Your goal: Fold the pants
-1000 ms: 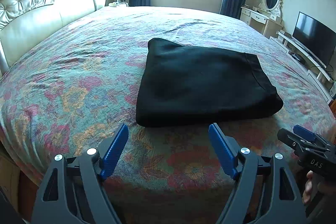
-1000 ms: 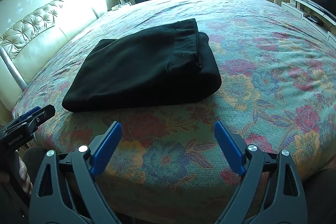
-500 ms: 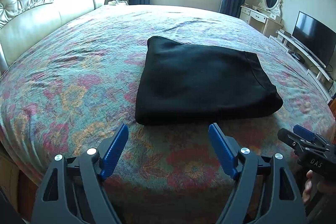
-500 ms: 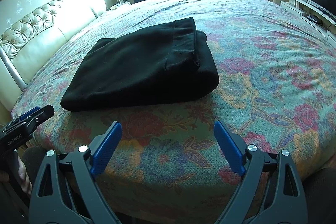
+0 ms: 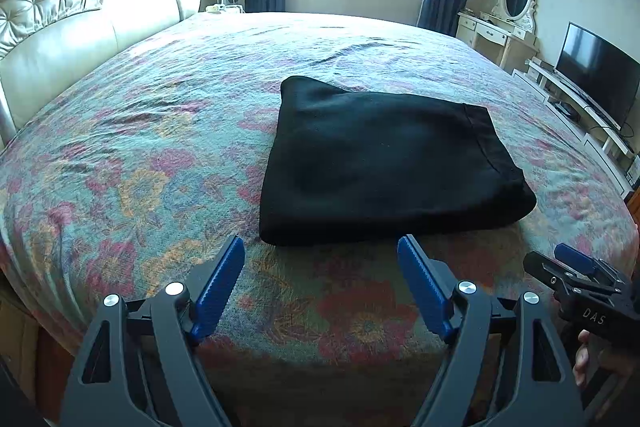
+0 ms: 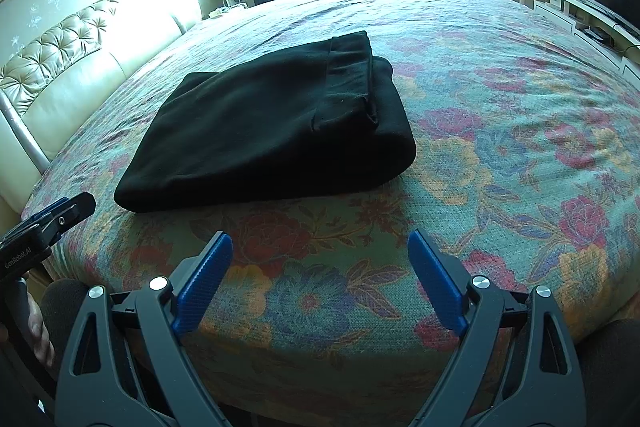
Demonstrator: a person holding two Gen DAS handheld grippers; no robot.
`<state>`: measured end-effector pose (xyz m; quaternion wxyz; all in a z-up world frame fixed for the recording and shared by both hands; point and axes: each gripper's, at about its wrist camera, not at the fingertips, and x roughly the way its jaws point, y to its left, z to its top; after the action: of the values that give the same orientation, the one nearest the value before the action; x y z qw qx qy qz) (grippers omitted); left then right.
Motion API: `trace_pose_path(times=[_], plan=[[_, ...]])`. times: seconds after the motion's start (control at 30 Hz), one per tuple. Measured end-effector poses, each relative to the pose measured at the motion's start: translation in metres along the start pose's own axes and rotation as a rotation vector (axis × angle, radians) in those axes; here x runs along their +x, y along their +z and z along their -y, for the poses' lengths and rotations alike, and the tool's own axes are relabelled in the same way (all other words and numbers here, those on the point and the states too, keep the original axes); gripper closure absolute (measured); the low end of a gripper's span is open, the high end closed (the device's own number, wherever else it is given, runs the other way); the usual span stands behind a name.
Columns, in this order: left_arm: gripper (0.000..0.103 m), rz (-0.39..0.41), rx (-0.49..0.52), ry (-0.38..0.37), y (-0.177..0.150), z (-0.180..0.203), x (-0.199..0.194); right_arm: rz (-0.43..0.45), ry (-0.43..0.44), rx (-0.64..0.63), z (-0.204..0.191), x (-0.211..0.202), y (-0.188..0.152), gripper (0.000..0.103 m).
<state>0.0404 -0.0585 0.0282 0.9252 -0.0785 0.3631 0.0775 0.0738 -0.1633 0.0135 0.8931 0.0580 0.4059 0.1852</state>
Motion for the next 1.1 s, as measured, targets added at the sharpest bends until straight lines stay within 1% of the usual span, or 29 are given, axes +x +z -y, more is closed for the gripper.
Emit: trace_pose_path(times=[0.07,0.13,0.23,0.37,0.53,0.63,0.7,0.8,1.0,1.1], plan=[[0.014,0.003,0.006,-0.002,-0.001,0.001,0.0,0.0,-0.001,0.0,0.0,0.0,0.0,0.014],[0.014,0.023,0.006,-0.001,-0.001,0.002,-0.004,0.0,0.0,0.002,0.0,0.0,0.0,0.014],[0.014,0.053,0.005,-0.034,0.001,0.003,-0.01,-0.004,0.0,0.006,0.001,0.001,0.0,0.014],[0.014,0.061,0.019,-0.029,0.003,0.005,-0.012,-0.008,0.003,0.007,0.001,0.002,0.0,0.014],[0.014,0.082,-0.003,-0.018,0.004,0.004,-0.014,-0.01,0.004,0.01,0.001,0.003,0.0,0.014],[0.014,0.13,-0.014,0.017,0.004,0.004,-0.019,-0.015,0.006,0.013,0.002,0.004,0.0,0.014],[0.014,0.163,-0.017,0.0,0.004,0.004,-0.024,-0.018,0.006,0.012,0.002,0.005,-0.001,0.014],[0.013,0.19,-0.028,-0.017,0.005,0.003,-0.028,-0.022,0.007,0.011,0.001,0.007,-0.002,0.014],[0.013,0.199,0.002,-0.027,0.008,0.009,-0.031,-0.024,0.01,0.012,0.001,0.007,-0.002,0.014],[0.013,0.194,0.009,-0.014,0.009,0.012,-0.03,-0.027,0.013,0.015,0.001,0.007,-0.002,0.014]])
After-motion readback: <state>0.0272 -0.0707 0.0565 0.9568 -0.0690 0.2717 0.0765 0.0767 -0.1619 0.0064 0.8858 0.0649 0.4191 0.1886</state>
